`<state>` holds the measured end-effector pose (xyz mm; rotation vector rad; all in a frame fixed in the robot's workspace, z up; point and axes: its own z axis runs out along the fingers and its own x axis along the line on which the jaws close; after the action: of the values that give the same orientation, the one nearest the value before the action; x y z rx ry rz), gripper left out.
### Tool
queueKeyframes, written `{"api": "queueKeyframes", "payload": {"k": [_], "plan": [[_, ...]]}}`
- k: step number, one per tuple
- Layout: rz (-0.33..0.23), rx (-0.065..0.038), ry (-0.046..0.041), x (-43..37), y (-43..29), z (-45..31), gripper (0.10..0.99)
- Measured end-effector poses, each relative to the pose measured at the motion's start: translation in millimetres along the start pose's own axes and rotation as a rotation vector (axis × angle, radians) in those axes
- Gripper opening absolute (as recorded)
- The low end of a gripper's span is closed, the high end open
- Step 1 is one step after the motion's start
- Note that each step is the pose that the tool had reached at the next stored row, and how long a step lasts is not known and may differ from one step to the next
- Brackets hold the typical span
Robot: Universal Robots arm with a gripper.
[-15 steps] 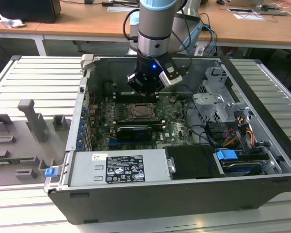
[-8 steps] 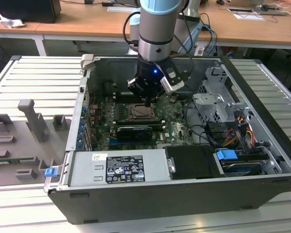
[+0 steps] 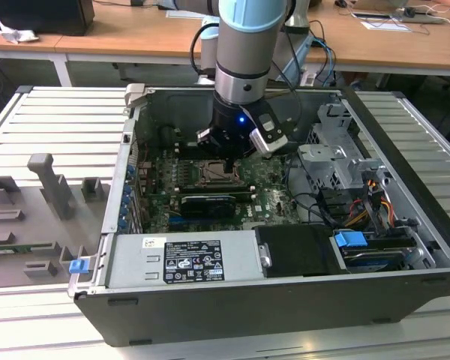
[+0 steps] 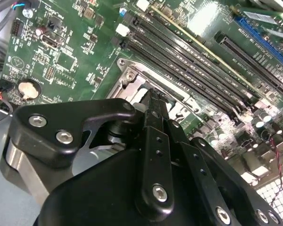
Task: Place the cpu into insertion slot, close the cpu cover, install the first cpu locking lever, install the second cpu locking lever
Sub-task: 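Install the second cpu locking lever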
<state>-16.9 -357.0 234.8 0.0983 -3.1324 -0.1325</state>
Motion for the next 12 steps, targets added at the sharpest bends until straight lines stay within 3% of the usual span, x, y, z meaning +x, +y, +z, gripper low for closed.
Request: {"api": "queueKeyframes", "payload": {"k": [7,11,12], "plan": [[-0.008,-0.006,0.0004,5.3,-15.1,-0.4,0.106],[-0.013,-0.007,0.0001,28.8,-16.1,2.0,0.106],[-0.019,-0.007,0.0007,31.3,-16.3,6.4,0.106]]}}
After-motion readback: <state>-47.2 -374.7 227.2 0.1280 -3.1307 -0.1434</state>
